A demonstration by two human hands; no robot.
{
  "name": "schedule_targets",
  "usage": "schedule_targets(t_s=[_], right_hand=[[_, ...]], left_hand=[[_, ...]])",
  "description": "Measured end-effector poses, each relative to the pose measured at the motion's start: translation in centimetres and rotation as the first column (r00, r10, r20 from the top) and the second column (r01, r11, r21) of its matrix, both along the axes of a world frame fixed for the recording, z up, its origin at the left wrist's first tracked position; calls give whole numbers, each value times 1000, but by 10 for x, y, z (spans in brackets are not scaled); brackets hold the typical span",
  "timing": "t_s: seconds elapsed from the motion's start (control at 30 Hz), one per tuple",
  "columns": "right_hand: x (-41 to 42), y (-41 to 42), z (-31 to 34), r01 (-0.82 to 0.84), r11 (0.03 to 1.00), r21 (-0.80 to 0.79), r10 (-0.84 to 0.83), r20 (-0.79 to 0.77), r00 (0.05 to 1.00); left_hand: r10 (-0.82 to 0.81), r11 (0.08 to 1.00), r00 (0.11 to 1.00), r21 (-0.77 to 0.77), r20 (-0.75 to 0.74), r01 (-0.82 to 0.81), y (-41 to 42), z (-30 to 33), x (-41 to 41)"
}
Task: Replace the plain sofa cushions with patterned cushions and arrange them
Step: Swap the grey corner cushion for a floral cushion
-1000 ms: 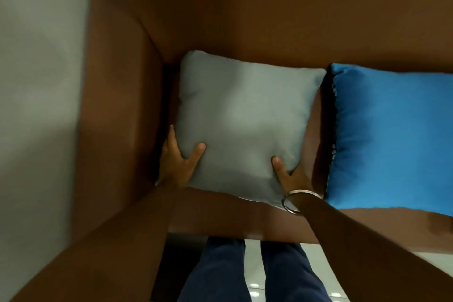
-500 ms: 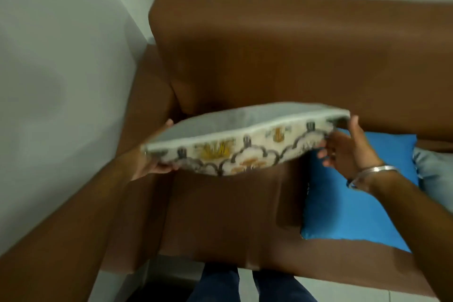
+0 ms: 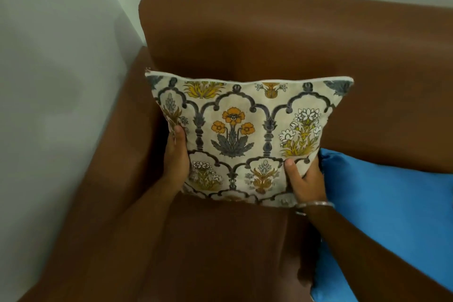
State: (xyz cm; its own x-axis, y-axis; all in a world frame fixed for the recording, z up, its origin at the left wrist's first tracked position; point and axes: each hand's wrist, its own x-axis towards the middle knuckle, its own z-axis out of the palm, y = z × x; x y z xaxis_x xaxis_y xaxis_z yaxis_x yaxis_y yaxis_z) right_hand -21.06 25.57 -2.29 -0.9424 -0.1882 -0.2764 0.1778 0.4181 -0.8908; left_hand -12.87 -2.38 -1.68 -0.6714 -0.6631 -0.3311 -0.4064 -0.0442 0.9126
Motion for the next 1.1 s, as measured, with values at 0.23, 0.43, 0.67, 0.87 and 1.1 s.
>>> schedule_targets(t_s=[0.23,0.43,0.67,0.87,1.1], right_hand=[[-7,0,-20,14,1000,15,-13,-42,999],[4,10,-18,-31,997,66,45,-232,972],[9,-34,9,-198,709,677,699,-713,66],[-50,-41,-21,5,493,870,850,-481,-217],[-101,-31,25,98,462,881,885,-465,13]], left_hand=[[8,999,999,-45,36,-7,4,-18,-1],[32,997,999,-69,-11,-33,7,-14,21],[-536,45,834,-983,127,179,22,-16,35],[-541,-259,806,-959,241,113,-15,-45,-12],[-492,-260,802,-936,339,236,-66,-11,-45]])
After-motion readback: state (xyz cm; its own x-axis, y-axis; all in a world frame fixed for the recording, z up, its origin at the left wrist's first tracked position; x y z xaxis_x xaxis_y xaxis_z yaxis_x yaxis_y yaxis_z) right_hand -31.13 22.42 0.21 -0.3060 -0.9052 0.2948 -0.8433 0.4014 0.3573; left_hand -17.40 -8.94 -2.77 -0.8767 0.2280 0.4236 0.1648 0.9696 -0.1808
